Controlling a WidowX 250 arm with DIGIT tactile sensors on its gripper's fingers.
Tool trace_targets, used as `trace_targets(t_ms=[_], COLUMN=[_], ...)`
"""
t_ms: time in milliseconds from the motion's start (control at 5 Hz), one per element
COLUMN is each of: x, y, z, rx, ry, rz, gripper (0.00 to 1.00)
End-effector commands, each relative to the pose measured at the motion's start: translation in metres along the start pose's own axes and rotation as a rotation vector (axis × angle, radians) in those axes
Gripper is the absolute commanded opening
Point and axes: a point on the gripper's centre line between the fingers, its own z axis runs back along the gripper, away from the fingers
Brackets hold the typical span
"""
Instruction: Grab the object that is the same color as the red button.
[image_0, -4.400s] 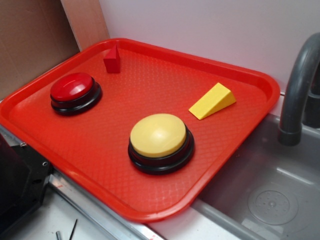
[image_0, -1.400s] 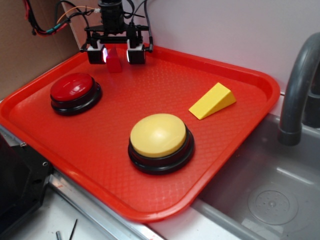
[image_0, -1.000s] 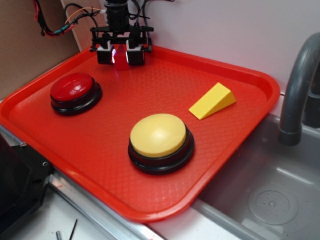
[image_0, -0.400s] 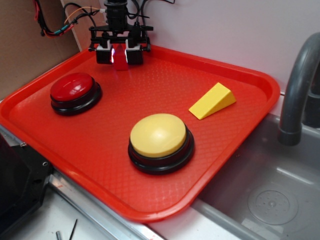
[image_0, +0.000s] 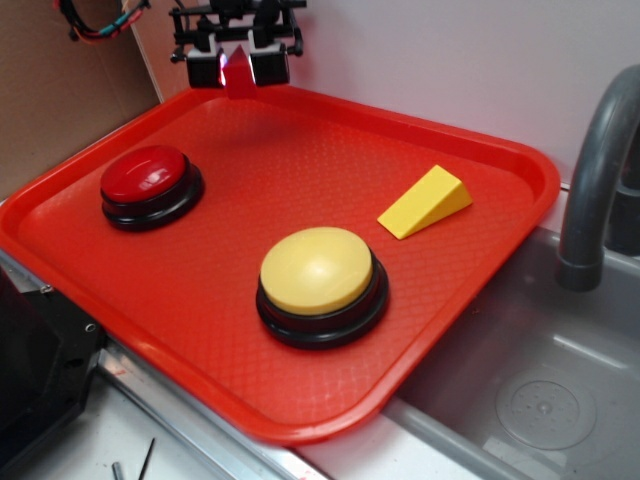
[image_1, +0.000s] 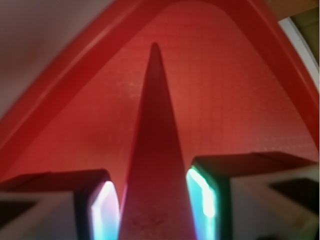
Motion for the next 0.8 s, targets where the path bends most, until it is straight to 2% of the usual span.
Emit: trace_targets(t_ms=[0, 400, 600], x=[-0.062, -0.101, -0.109], y=[-0.015, -0.014, -0.013], z=[0.09, 0.102, 0.093], rx=[-0.15, -0.197, -0.238], ry=[-0.137, -0.136, -0.101], rz=[-0.187, -0.277, -0.269], gripper=[0.0, 0.0, 0.0])
